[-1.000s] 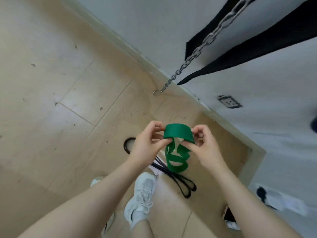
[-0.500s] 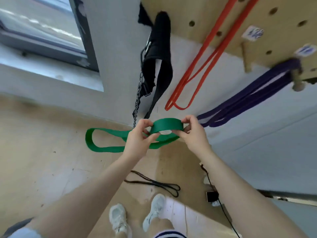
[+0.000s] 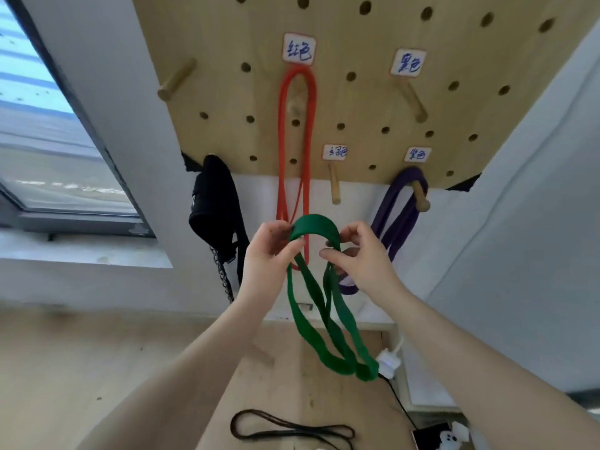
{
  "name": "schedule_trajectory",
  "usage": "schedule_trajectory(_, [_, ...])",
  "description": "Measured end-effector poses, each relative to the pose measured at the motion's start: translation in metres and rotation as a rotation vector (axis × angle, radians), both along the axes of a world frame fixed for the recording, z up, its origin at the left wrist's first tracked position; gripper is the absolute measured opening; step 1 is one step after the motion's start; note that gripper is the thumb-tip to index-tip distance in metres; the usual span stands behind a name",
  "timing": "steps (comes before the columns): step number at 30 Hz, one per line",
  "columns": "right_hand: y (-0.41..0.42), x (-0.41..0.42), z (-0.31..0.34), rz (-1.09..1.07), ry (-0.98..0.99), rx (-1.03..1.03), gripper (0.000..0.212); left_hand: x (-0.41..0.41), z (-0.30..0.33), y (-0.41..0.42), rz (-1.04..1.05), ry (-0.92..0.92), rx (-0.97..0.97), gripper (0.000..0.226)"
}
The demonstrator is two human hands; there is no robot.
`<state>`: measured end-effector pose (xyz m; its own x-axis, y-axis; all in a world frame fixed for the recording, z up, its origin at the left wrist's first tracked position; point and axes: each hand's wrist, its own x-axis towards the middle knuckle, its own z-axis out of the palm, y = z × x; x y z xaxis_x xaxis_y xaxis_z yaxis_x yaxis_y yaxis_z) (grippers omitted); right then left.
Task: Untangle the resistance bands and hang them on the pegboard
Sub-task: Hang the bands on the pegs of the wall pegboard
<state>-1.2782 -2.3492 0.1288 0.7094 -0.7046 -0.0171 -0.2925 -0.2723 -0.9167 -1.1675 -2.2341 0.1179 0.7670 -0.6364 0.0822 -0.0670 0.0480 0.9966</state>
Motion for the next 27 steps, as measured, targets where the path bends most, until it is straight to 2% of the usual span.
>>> schedule_trajectory(8, [-0.075,0.005,0.023,-0.082,-0.189,-0.058,0.021,0.007,0.035,-0.081,-0.015,-0.128,-0.034,0.018])
schedule_trajectory(11, [-0.101,0.024,0.021,-0.092,-0.11,-0.14,0.02,0.023,0.032,-0.108,0.033,-0.129,0.032,0.015])
schedule_trajectory(13, [-0.117,0.038,0.021,-0.11,-0.03,-0.219,0.028,0.034,0.025,-0.124,0.073,-0.121,0.098,0.014])
schedule_trajectory(18, [-0.136,0.064,0.004,-0.135,0.029,-0.307,0.033,0.045,0.004,-0.153,0.111,-0.049,0.201,0.015])
schedule_trajectory(22, [-0.141,0.067,-0.021,-0.089,0.07,-0.445,0.033,0.054,-0.008,-0.162,0.139,-0.125,0.297,0.02])
schedule_trajectory(27, [-0.139,0.078,-0.032,0.007,0.053,-0.542,0.032,0.061,-0.005,-0.162,0.174,-0.171,0.249,0.027])
